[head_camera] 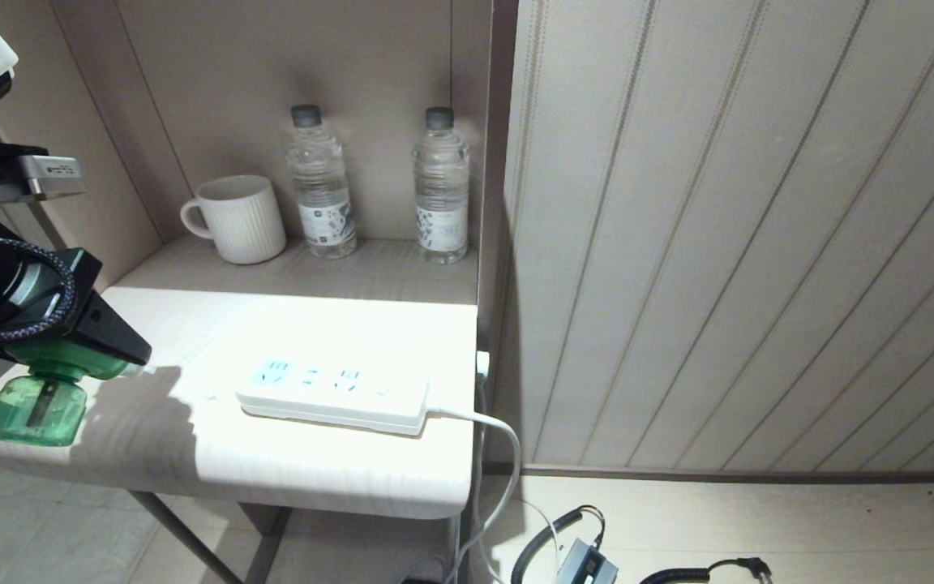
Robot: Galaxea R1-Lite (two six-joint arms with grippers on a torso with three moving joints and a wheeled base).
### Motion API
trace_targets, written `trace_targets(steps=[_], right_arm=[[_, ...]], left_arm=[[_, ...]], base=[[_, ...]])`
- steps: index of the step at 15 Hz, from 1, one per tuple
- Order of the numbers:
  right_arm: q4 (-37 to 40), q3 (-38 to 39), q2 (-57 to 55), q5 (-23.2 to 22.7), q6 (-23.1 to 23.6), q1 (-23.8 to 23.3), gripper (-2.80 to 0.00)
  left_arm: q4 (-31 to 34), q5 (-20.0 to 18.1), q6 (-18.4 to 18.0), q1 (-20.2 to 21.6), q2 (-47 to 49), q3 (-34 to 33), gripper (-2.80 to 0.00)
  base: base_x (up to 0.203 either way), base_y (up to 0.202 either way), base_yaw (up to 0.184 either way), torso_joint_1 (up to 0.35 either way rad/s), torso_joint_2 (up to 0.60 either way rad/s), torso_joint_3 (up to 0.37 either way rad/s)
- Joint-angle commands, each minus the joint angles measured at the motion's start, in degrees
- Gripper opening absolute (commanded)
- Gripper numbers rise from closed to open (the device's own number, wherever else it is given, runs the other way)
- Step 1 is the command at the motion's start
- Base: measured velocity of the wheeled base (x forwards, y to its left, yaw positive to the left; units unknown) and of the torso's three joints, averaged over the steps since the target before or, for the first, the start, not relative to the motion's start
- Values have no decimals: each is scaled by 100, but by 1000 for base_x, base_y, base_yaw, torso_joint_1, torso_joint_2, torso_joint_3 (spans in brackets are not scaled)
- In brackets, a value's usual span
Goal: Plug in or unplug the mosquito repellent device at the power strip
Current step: Insert the plug into the socket
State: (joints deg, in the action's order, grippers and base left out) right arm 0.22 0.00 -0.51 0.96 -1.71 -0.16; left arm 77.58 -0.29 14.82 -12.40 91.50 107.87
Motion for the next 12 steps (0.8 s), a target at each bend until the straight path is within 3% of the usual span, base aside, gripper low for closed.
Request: trace_targets(steps=[1, 8, 12], right_arm=[[5, 0, 7, 0, -5, -2, -280], [5, 0, 7, 0, -5, 2, -280], [5, 0, 3, 0, -5, 6, -280]], left_arm=[[55, -6, 15, 1, -18, -3, -280], [319, -35, 12, 1, -159, -38, -280], [382, -174, 12, -8, -141, -83, -280]], base=[[0, 0, 0, 0, 0, 0], [0, 0, 0, 0, -4, -2], [0, 0, 0, 133, -333, -202]])
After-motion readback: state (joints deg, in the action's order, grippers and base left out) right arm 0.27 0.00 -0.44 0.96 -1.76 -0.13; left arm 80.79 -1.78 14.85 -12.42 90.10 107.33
